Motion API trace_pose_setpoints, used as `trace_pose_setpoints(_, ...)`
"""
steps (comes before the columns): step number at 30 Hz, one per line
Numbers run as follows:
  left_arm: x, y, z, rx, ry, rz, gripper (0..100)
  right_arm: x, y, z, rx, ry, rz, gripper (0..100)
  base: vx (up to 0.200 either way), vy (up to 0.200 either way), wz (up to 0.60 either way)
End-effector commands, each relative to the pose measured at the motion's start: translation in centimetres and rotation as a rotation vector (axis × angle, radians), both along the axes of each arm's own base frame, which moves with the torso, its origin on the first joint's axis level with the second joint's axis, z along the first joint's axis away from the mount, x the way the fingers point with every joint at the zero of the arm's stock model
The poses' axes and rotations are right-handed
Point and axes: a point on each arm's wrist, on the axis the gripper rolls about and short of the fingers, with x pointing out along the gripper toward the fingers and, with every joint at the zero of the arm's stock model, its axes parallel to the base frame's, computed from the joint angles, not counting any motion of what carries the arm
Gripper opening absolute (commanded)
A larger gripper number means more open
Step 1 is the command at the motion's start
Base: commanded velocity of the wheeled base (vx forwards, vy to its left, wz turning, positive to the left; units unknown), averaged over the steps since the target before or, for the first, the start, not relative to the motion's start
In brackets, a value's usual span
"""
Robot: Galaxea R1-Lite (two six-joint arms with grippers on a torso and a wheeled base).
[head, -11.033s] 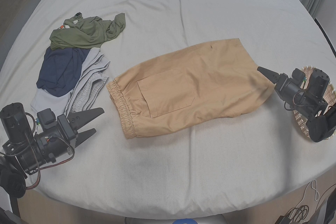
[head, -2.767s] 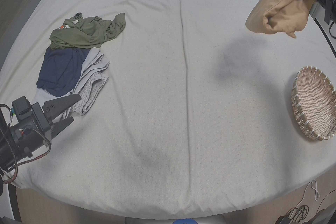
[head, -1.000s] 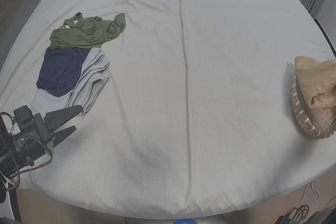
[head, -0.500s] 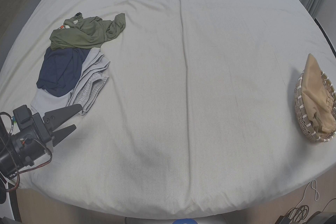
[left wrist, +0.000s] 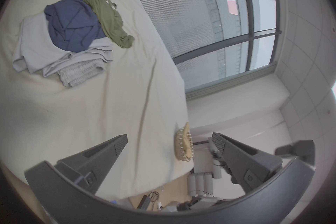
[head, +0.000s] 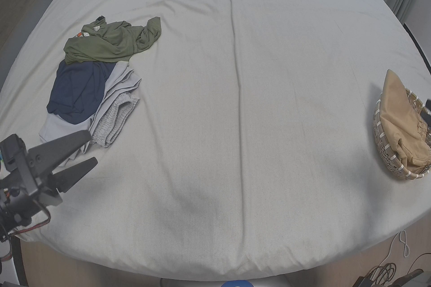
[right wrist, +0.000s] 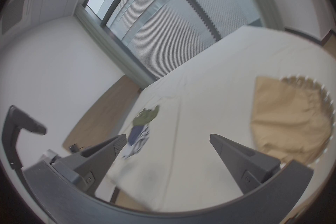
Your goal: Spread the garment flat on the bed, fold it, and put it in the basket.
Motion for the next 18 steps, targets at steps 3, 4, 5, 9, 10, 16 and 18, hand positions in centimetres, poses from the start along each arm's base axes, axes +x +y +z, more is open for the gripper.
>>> trace_pose_setpoints(3,-9.4,2.1,-2.0,-0.109,-0.184,-0.198,100,-9.1,2.6,-9.3,0.041,-0.013,0.356,100,0.000,0.000,0.00)
trace_pose_setpoints(4,-9.8,2.3,-2.7,-0.100,-0.184,-0.196,100,-9.7,2.6,-10.0,0.040,-0.016,0.345,100,0.000,0.000,0.00)
trace_pose_setpoints(5,-10.4,2.6,-3.5,-0.089,-0.192,-0.191,100,-10.3,2.5,-10.9,0.038,-0.017,0.335,100,0.000,0.000,0.00)
trace_pose_setpoints(9,-12.1,3.4,-5.5,-0.071,-0.220,-0.175,100,-12.2,2.4,-14.2,0.026,-0.007,0.329,100,0.000,0.000,0.00)
trace_pose_setpoints(10,-12.6,3.7,-5.9,-0.073,-0.216,-0.163,100,-12.0,2.4,-15.0,-0.004,-0.004,0.315,100,0.000,0.000,0.00)
trace_pose_setpoints(16,-14.2,4.2,-8.6,0.139,-0.312,0.014,100,-11.8,2.4,-16.7,-0.197,-0.051,0.047,100,0.000,0.000,0.00)
trace_pose_setpoints(18,-14.3,4.2,-9.1,0.196,-0.340,0.041,100,-11.8,2.4,-16.7,-0.230,-0.063,0.021,100,0.000,0.000,0.00)
